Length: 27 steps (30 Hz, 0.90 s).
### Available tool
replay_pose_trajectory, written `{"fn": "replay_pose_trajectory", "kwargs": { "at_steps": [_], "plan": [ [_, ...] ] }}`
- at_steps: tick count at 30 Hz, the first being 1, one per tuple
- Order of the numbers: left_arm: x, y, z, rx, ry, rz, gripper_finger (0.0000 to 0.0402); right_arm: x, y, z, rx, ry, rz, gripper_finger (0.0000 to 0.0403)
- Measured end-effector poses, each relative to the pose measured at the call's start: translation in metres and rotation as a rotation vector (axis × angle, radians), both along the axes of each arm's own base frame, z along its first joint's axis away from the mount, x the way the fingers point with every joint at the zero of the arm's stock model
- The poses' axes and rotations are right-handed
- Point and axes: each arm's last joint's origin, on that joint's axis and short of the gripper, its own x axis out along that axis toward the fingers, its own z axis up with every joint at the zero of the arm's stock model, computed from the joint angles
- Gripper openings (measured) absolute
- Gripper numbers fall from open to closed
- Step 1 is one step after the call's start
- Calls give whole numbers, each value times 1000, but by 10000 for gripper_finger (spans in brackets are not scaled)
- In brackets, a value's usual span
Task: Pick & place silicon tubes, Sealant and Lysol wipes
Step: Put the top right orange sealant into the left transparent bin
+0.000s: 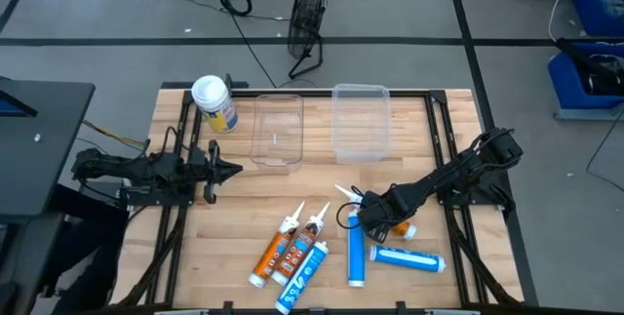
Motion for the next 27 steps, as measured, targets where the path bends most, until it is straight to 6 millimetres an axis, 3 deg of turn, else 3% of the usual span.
{"fn": "replay_pose_trajectory", "kwargs": {
  "at_steps": [8, 16, 19, 27],
  "plan": [
    [0, 0, 0, 3, 0, 0, 18, 4, 1, 3, -16, -85, 17, 198],
    [0, 0, 1, 11, -6, -12, 25, 3, -2, 21, -58, -191, 7, 198],
    [0, -1, 3, 7, -34, -44, 52, 3, -3, 29, -65, -236, 15, 198],
    [-1, -3, 9, 27, -87, -105, 173, 4, -5, 49, -101, -383, 46, 198]
  ]
}}
